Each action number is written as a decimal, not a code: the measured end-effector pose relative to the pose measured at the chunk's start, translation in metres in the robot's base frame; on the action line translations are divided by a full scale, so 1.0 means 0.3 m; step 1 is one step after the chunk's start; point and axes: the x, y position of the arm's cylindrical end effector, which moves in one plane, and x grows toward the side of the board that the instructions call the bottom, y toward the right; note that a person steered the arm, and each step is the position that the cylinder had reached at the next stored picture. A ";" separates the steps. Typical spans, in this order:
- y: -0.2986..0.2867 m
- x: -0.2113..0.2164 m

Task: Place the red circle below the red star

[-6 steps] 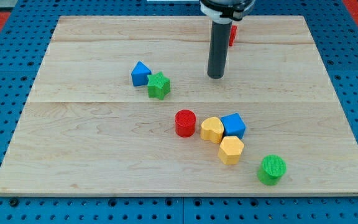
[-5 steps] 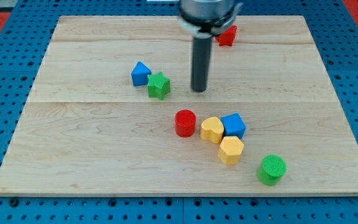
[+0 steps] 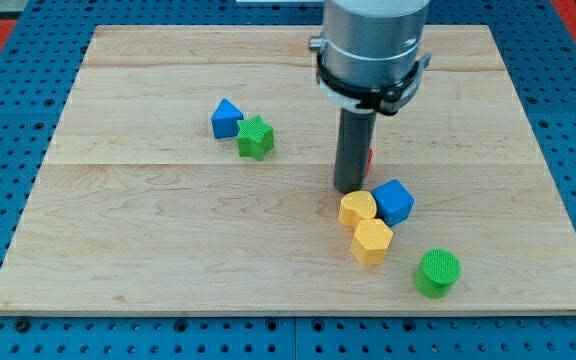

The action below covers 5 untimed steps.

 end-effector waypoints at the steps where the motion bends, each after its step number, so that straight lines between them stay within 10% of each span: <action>1: -0.008 -0.104; 5: 0.102 -0.234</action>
